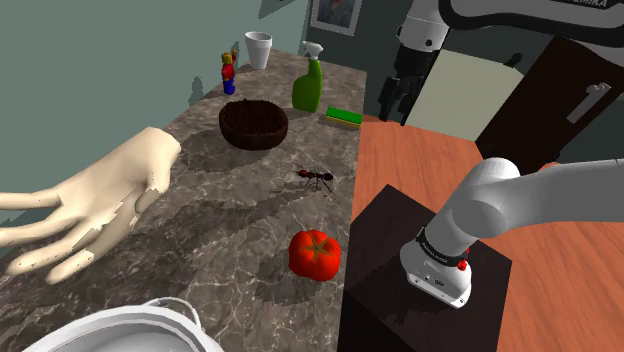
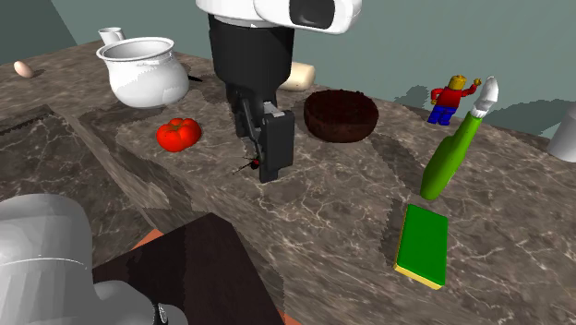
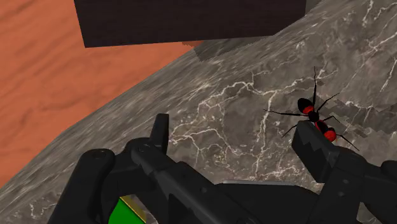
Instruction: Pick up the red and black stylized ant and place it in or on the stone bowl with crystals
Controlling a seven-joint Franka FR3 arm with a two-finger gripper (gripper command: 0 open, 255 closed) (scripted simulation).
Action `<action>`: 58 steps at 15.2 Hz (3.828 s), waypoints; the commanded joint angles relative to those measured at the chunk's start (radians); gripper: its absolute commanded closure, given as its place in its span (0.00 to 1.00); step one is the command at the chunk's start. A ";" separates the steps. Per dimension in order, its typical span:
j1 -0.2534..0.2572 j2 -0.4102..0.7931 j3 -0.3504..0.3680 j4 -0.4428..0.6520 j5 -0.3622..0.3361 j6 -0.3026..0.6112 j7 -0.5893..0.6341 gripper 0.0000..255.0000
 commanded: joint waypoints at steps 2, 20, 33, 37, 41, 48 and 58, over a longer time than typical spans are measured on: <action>0.011 0.013 0.009 -0.016 0.013 0.030 0.000 0.00; 0.204 0.382 0.165 -0.119 0.216 0.552 -0.035 0.00; 0.214 0.431 0.179 -0.172 0.233 0.655 -0.041 0.00; 0.214 0.431 0.179 -0.172 0.233 0.654 -0.041 1.00; 0.212 0.433 0.178 -0.169 0.232 0.653 -0.042 1.00; 0.211 0.399 0.175 -0.141 0.225 0.592 -0.031 1.00; 0.206 0.340 0.164 -0.048 0.207 0.442 -0.009 1.00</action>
